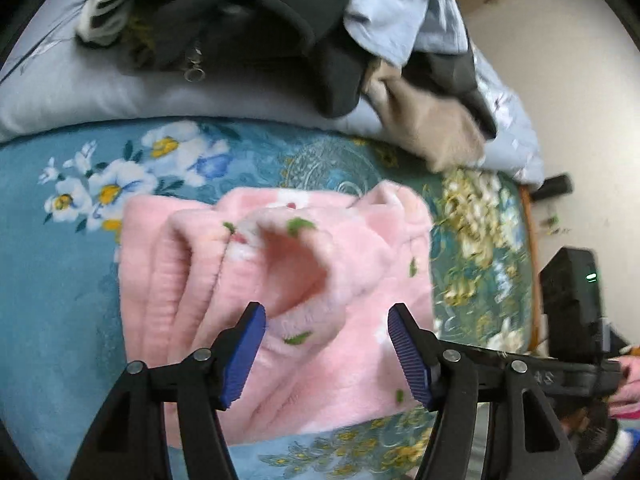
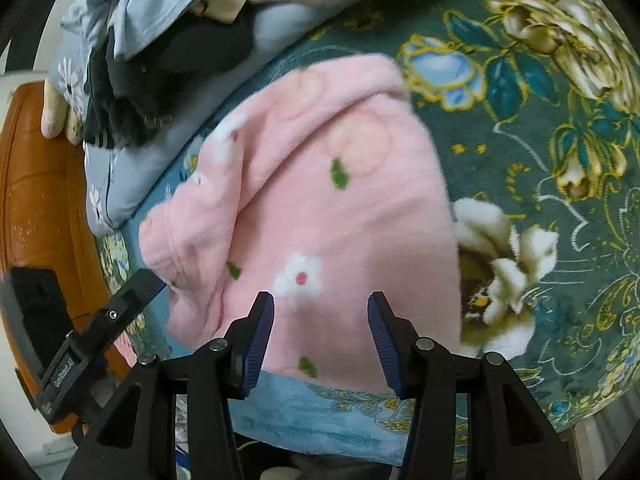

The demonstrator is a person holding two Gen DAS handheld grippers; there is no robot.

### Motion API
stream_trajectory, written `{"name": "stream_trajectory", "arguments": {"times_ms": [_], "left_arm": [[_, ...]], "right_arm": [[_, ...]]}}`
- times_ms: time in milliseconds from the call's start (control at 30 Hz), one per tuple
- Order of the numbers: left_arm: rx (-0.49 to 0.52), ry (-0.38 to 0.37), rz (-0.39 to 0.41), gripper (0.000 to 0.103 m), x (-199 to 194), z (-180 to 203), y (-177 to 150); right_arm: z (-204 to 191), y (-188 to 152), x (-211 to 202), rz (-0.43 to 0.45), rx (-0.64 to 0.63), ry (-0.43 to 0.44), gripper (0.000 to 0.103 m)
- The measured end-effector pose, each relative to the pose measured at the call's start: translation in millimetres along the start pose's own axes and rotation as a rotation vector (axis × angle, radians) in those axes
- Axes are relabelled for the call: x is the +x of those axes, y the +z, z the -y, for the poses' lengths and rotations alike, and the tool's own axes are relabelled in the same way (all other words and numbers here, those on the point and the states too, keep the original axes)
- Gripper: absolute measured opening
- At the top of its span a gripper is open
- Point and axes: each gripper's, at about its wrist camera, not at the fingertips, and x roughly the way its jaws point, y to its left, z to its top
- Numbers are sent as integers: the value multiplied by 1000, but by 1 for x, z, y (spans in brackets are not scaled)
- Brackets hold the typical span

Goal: Fold clothes

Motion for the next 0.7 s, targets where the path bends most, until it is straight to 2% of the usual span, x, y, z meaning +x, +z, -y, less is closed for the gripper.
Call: {"name": "stream_trajectory", "arguments": {"times_ms": [67, 100, 167, 233, 300, 433, 600, 700], "left_arm": [[39, -3, -9, 66, 6, 11, 5], [57, -4, -14, 62, 10, 16, 7], [33, 8, -8, 49, 13, 11, 6], [27, 25, 11, 20, 12, 7, 4], [33, 38, 35, 10, 10, 5, 2], [-15, 41, 102, 8, -5, -8, 7], [-143, 63, 209, 7, -36, -45, 19], [-175, 58, 146, 10, -25, -61, 25]], "right_arm": [[-6, 0, 7, -21, -16, -1, 50], [-8, -1, 10, -27, -19, 0, 50], [-11, 0, 13, -30, -12, 8, 50], [-12, 1, 14, -33, -4, 12, 50], [-13, 2, 13, -35, -1, 12, 50], [-4, 6, 13, -31, 22, 7, 50], [2, 7, 10, -22, 47, 20, 50], [3, 10, 12, -25, 42, 22, 50]]}}
